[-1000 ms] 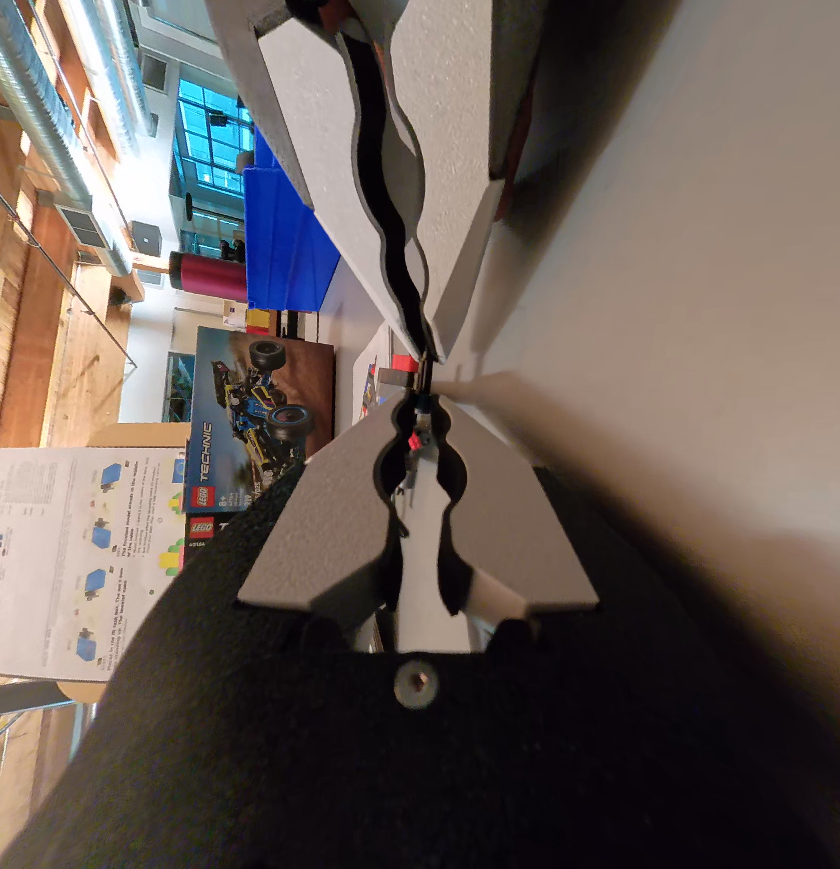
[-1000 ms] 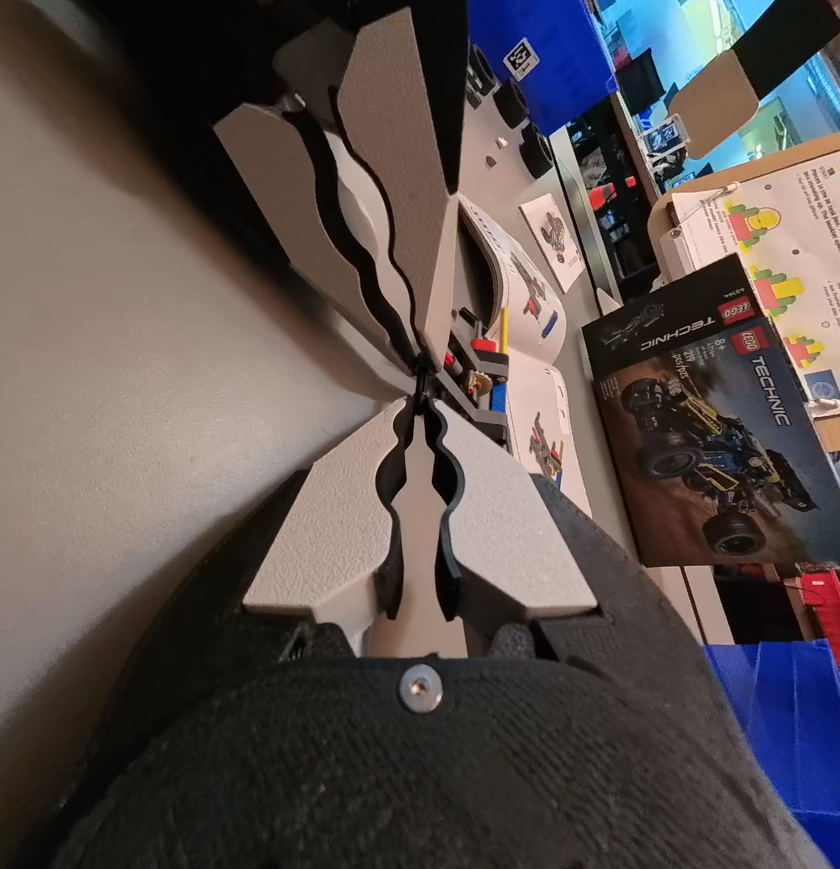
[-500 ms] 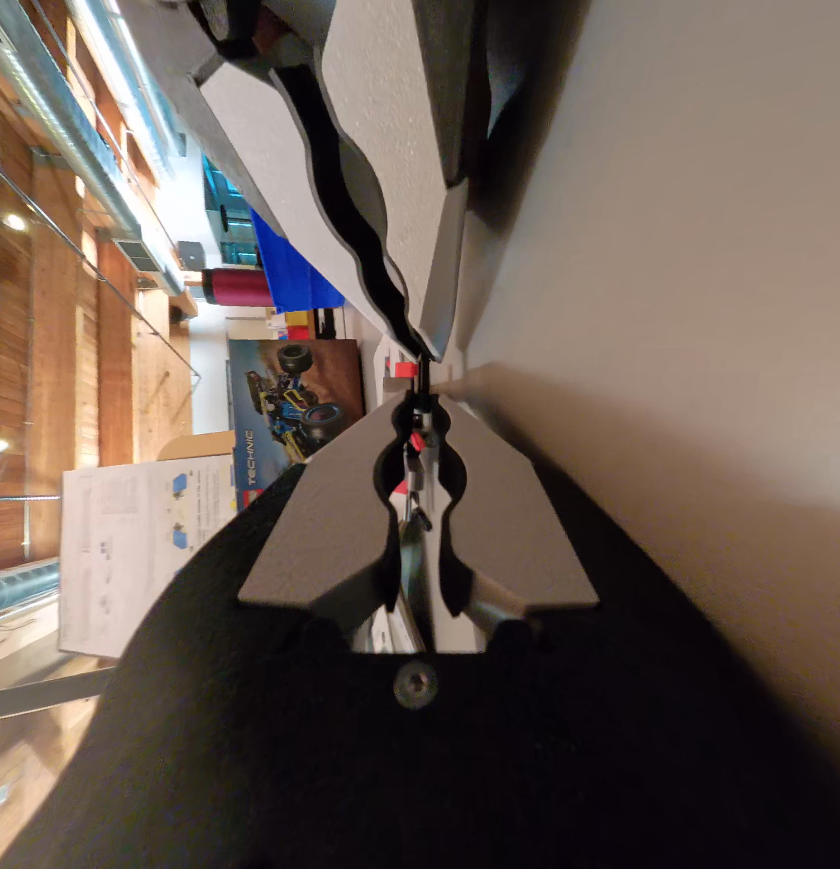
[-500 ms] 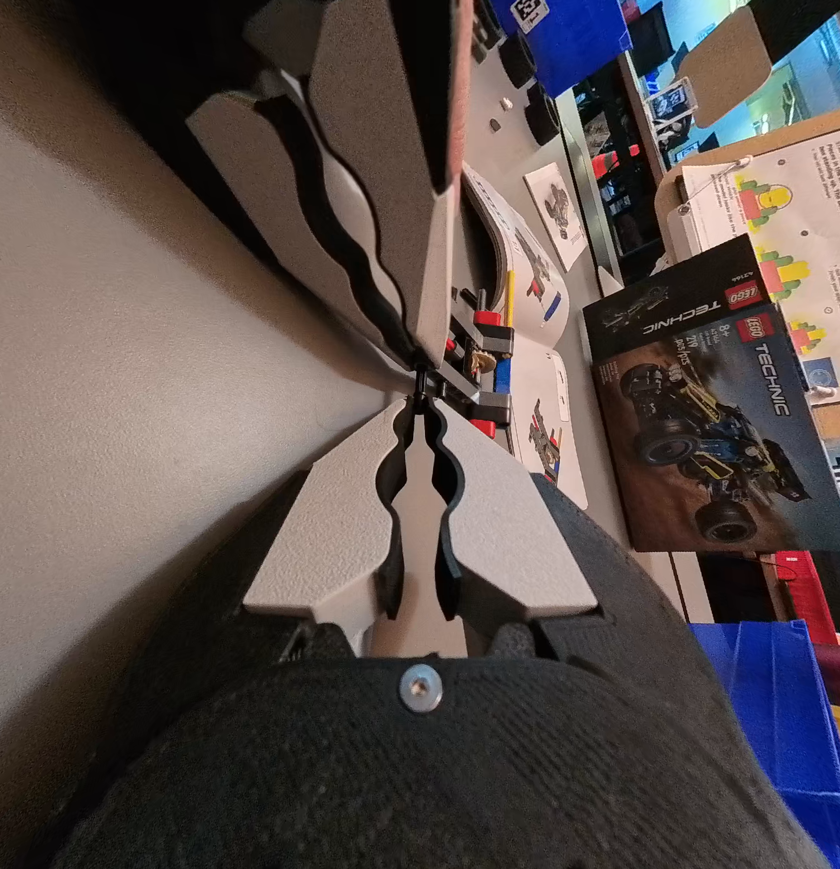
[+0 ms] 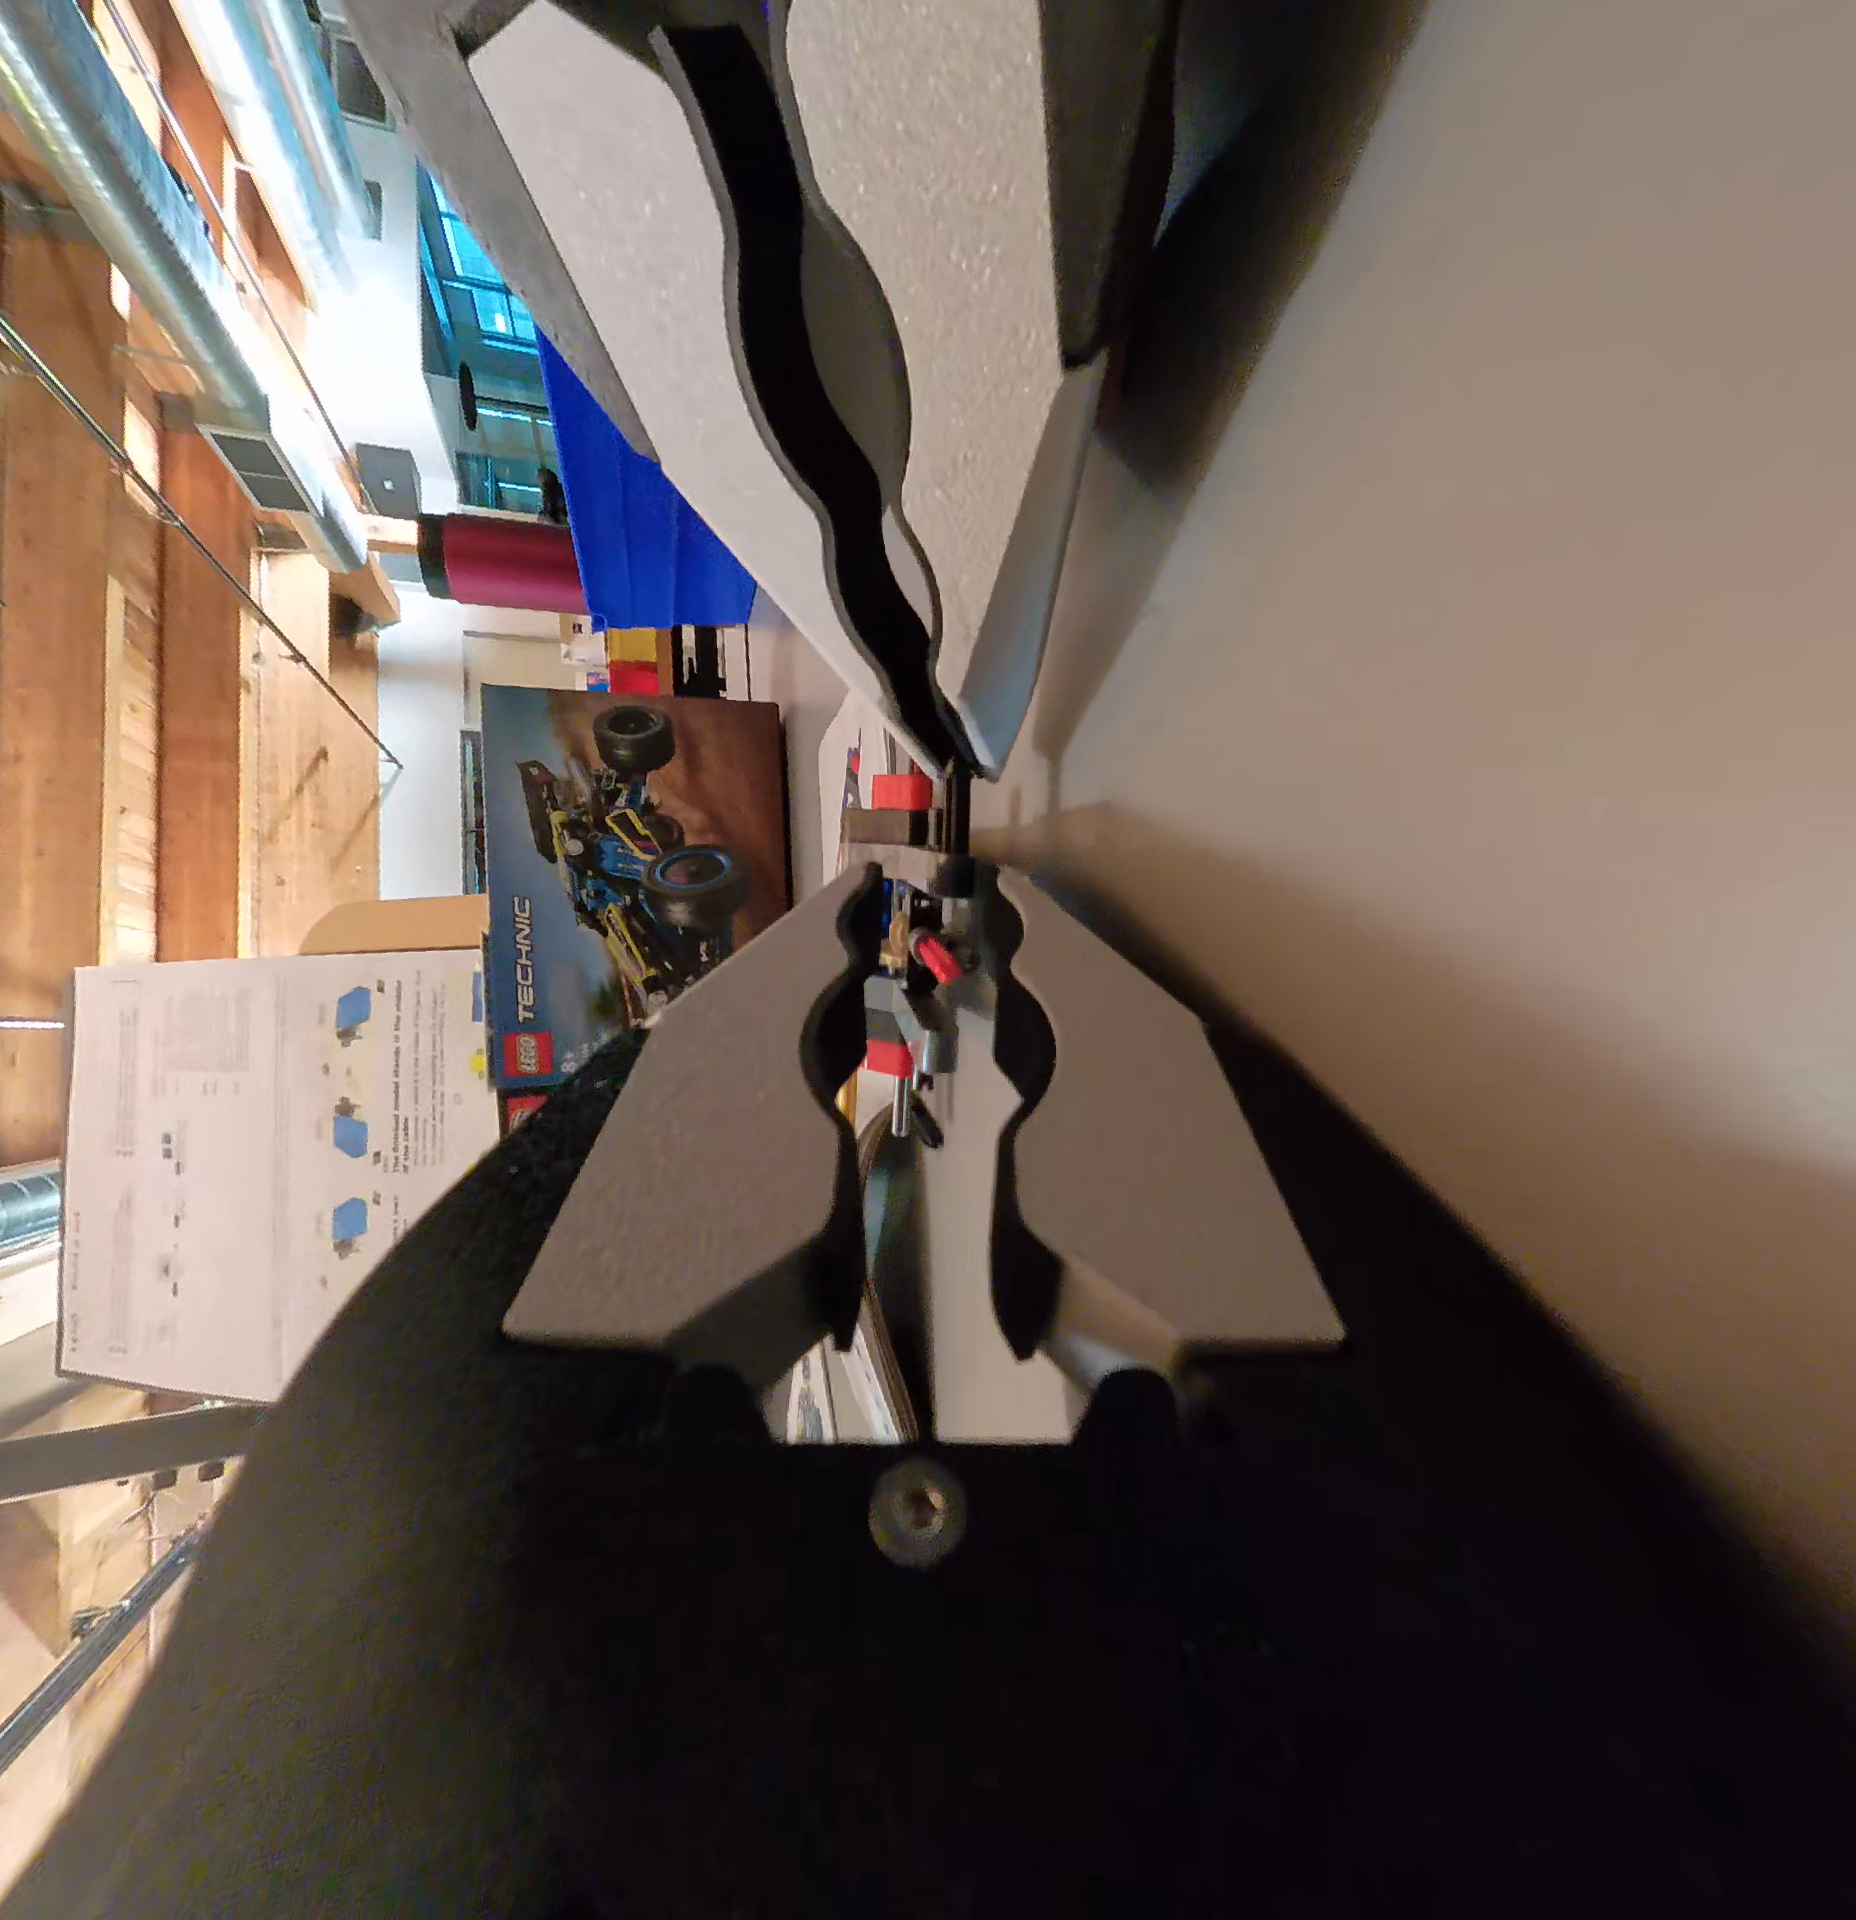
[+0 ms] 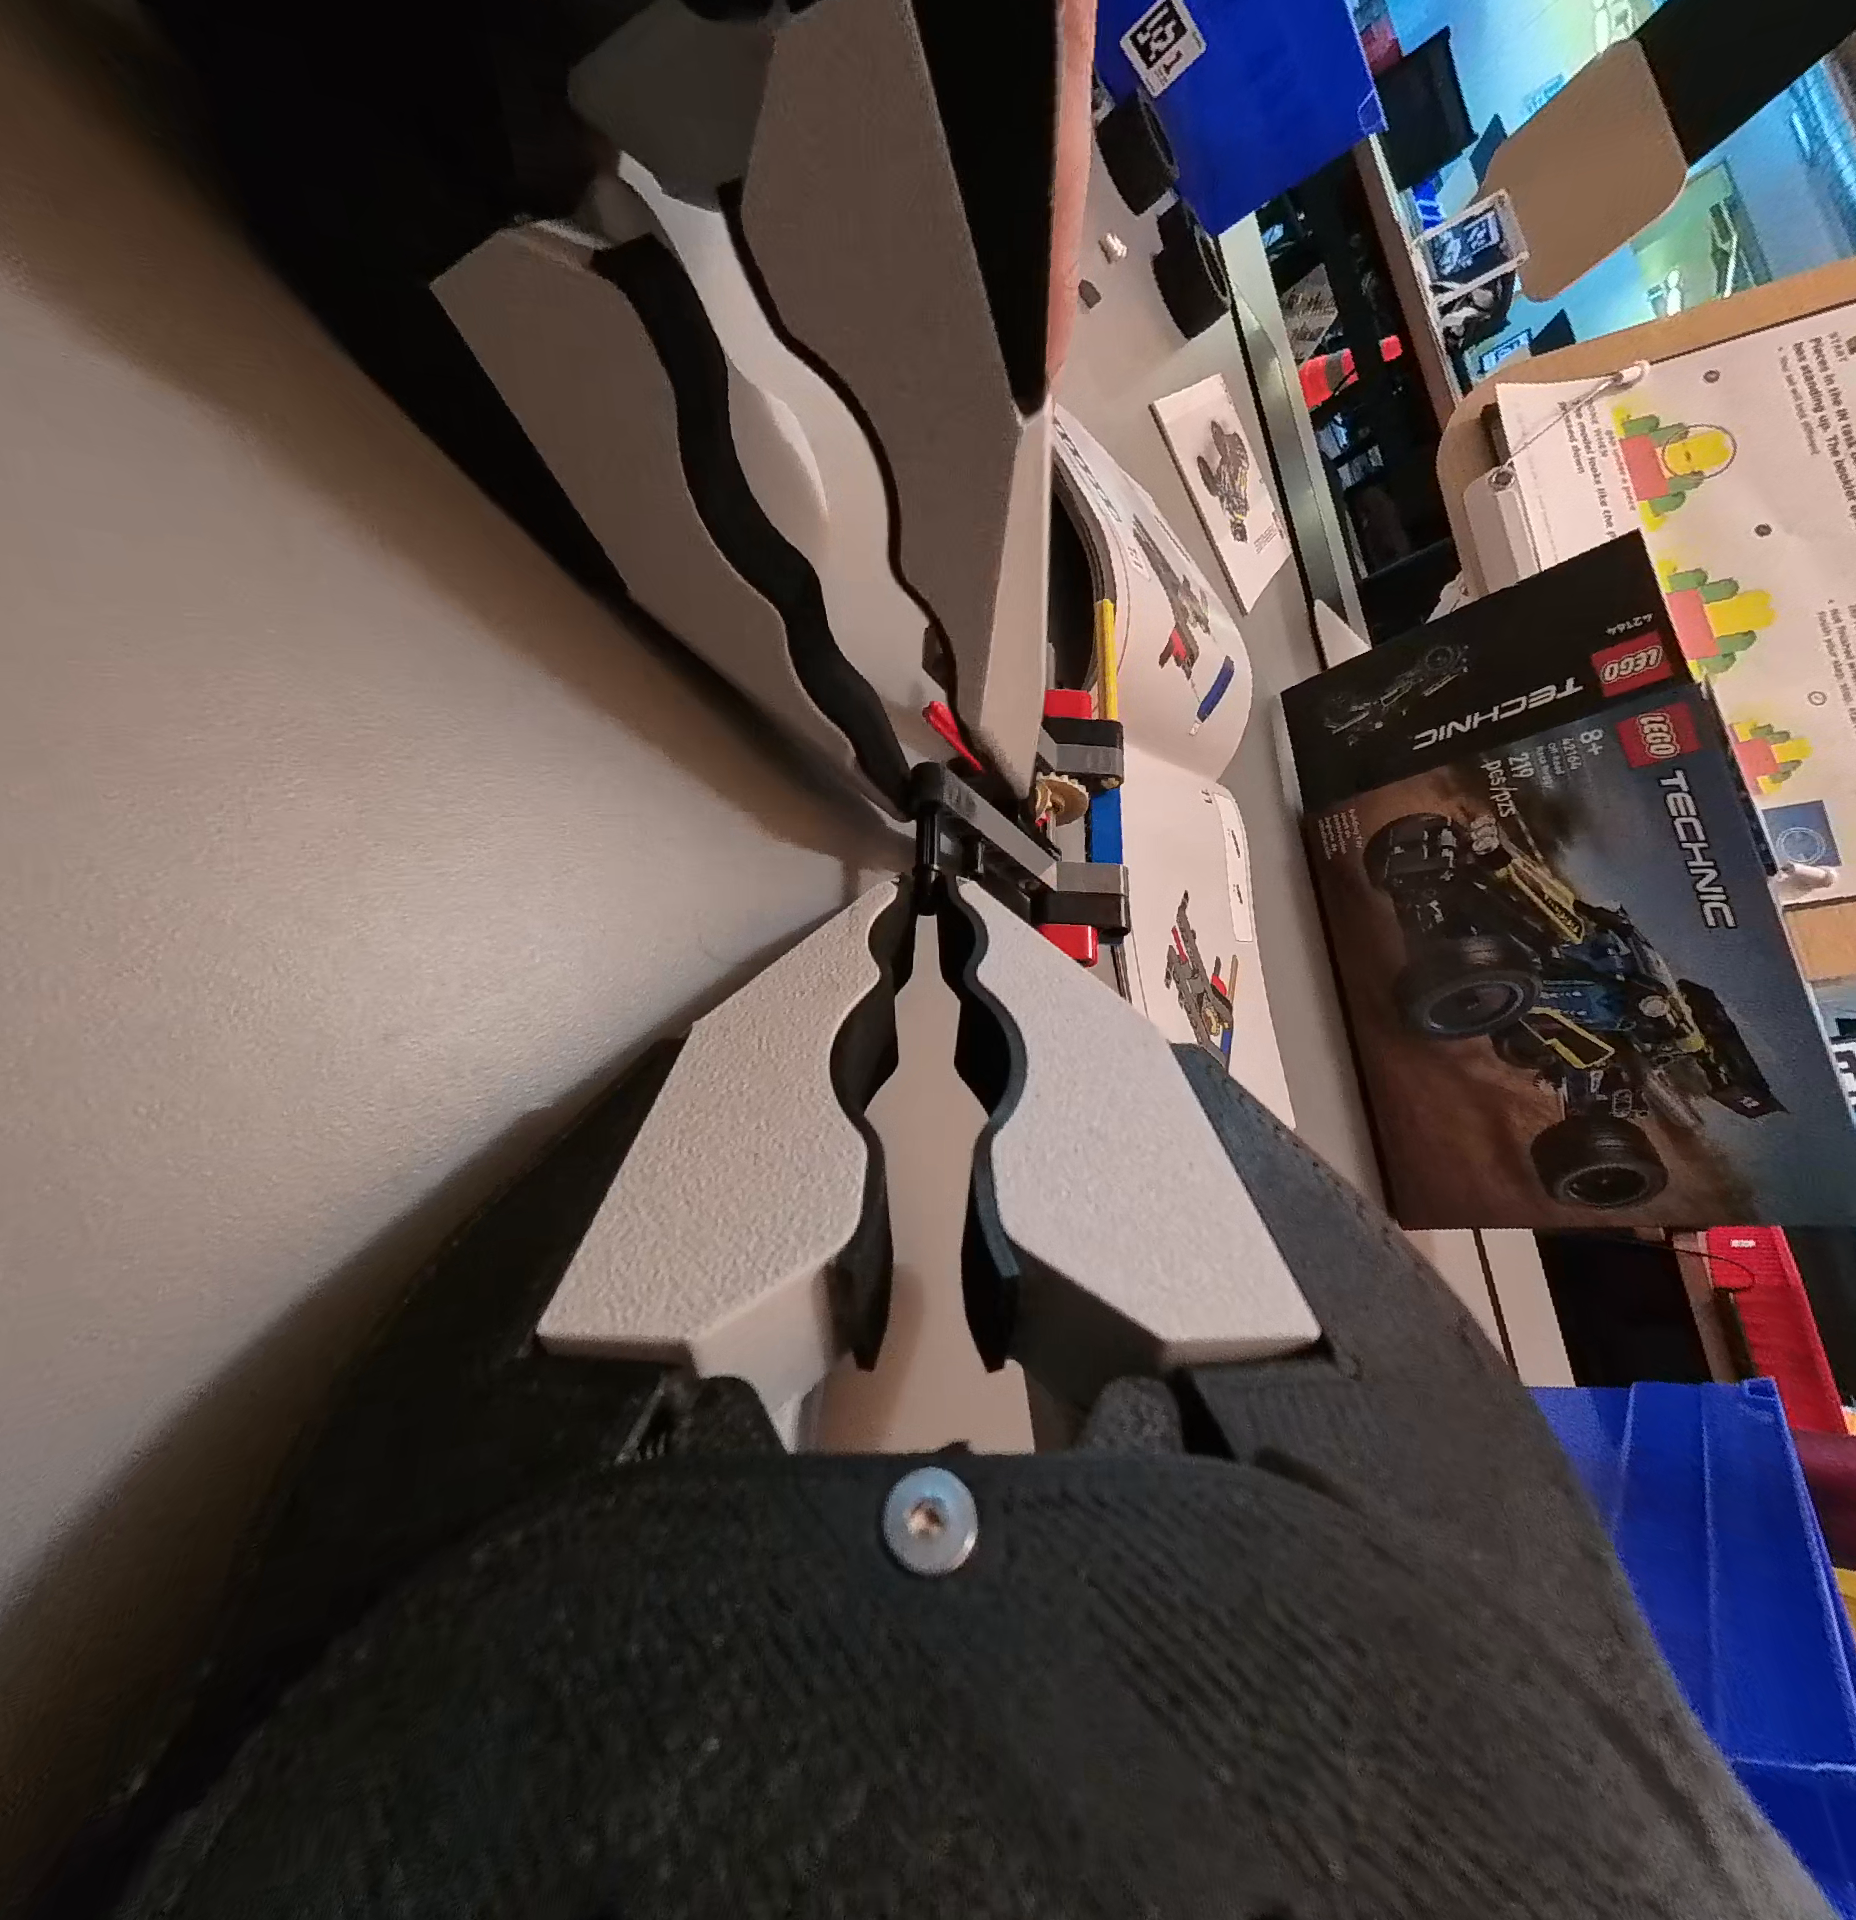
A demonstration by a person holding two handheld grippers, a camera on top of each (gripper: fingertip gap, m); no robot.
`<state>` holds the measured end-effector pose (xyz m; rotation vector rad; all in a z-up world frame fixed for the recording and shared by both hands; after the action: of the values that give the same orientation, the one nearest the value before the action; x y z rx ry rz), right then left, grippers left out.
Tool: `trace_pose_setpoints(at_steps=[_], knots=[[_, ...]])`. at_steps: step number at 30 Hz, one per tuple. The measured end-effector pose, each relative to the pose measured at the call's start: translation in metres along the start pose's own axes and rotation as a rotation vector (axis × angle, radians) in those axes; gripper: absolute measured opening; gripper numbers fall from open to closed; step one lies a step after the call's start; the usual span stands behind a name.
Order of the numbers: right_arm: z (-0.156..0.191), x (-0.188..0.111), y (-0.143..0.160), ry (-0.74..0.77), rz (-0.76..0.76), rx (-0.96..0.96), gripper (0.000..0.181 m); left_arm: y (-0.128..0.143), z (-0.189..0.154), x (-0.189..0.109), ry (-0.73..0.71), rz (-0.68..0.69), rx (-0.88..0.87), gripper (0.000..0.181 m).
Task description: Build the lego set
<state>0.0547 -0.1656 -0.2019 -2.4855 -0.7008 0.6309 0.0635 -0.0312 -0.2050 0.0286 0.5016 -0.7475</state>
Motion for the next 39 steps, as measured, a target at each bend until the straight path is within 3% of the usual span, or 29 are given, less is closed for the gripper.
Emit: trace_pose_setpoints(at_steps=[8,17,35,37,39], knots=[[-0.0004,0.0005,0.0002,-0.001,0.008,0.004,0.003,-0.0028,-0.0018,0.0043,0.028,0.030,-0.018,0.007],[-0.0021,0.0012,0.0004,-0.027,0.007,0.031,0.003,0.0027,0.0004,0.0019,0.049,-0.064,-0.084,0.005],[-0.0022,0.0053,-0.0006,0.001,0.029,0.029,0.003,0.0000,-0.0030,0.0044,0.015,0.000,-0.043,0.006],[-0.0036,0.0042,0.0017,0.004,0.016,0.028,0.003,-0.0008,-0.0034,0.0030,-0.005,-0.020,-0.031,0.007],[-0.0037,0.0036,0.0031,0.016,0.020,0.016,0.003,-0.0042,-0.0030,-0.0019,-0.023,-0.070,-0.043,0.020]])
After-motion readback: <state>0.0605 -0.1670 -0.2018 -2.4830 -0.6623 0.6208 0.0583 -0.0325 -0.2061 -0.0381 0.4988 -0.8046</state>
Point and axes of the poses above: each gripper's, where its closed fingertips meet, x out along the fingers, y out of its underside, z = x × y across the jaws, the point moved 10 cm from there along -x, back along the fingers, and after that the axes turned 10 degrees about y, right-handed, at the moved point
